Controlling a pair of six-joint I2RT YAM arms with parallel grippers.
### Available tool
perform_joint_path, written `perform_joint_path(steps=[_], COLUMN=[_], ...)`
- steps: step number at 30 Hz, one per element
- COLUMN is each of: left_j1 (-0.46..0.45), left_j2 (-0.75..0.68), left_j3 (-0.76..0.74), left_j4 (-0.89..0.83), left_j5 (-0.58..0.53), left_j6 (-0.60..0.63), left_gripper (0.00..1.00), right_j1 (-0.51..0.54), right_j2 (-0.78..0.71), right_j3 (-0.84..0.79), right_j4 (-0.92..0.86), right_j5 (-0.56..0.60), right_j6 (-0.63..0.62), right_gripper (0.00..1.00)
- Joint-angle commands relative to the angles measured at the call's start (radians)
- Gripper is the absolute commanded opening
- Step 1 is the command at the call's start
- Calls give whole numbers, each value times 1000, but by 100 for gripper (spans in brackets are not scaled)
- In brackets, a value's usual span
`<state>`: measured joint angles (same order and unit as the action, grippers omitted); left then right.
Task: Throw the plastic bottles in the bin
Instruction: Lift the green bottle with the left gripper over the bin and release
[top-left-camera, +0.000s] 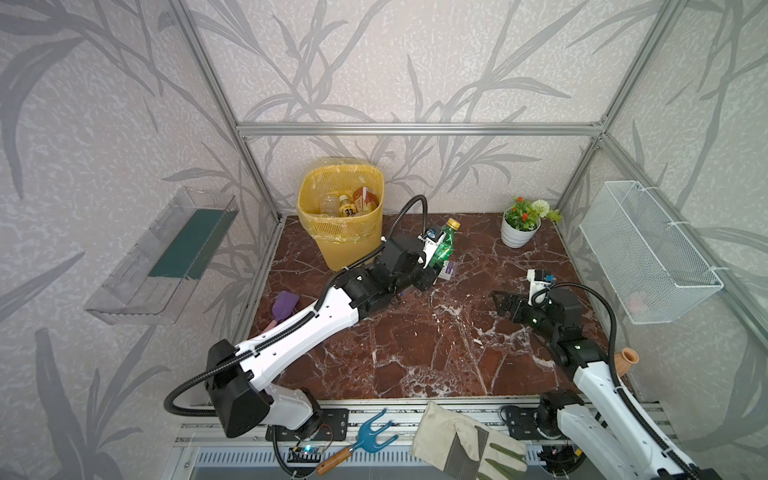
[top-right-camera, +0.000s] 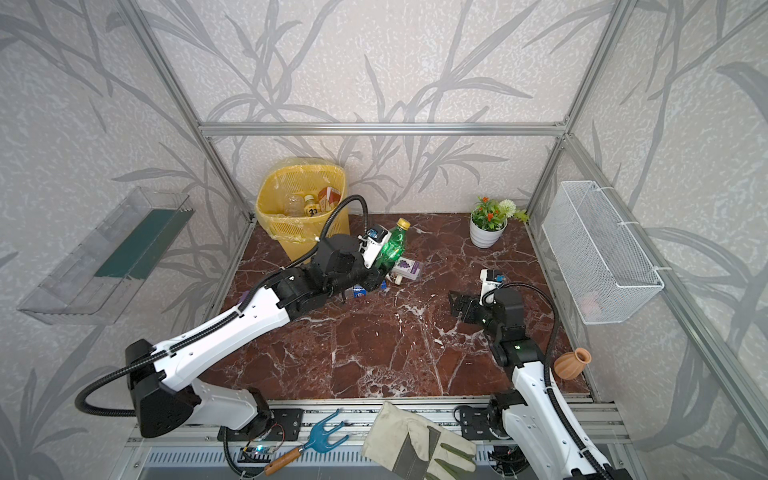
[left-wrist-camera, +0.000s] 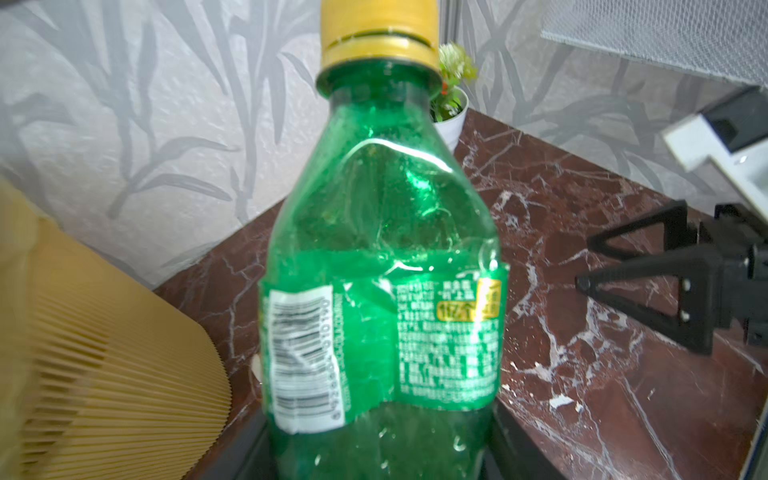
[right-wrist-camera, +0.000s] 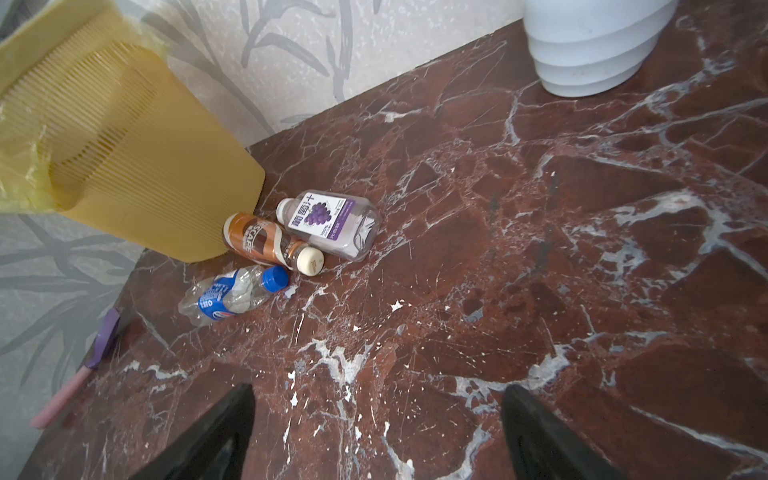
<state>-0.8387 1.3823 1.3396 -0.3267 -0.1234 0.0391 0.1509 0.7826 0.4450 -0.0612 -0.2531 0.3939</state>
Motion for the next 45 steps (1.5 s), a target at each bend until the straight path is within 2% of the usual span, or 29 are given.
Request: perform_joint_path(steps=[1,7,11,17,22,26,29,32,34,36,37,40,45], left_j1=[-4,7,56,266,441,584,675,692,688,667,655,642,579], left_j2=[-56,-137,-172,-189,-93,66,263,424,448,374,330,172,-21], left_j3=[-8,-24,-12,3,82,227,464,711,768,685,636,453,293], left_j4=[22,77,102,138,131,89,-106,-367,-449,-384,-327,-144,-62], left_j5=[-121,-254,-323,-260,-155,-64,-26,-87,-152,-184,-192,-170,-217], left_j6=[-31,2,10,-54,-69,-79,-104,-121,-156,-128,-99,-86,-80], left_gripper=[61,62,63,63,65,68,72,82,87,98,99,99,99], right_j1=[61,156,182,188,190,189,188,188,188,187,187,187,187], right_j2=[35,140,179,182,156,131,115,91,69,53,48,52,82], right_j3=[58,108,120,127,126,125,124,121,117,113,113,120,128], right_j4=[-7,20,50,45,19,-3,-17,-38,-50,-63,-68,-81,-63], right_j5=[58,97,100,109,129,141,143,154,166,180,185,189,175], right_j6=[-61,-98,-95,-98,-108,-115,-122,-123,-125,-132,-135,-149,-138], right_gripper=[93,92,92,92,92,92,92,92,93,94,94,95,95])
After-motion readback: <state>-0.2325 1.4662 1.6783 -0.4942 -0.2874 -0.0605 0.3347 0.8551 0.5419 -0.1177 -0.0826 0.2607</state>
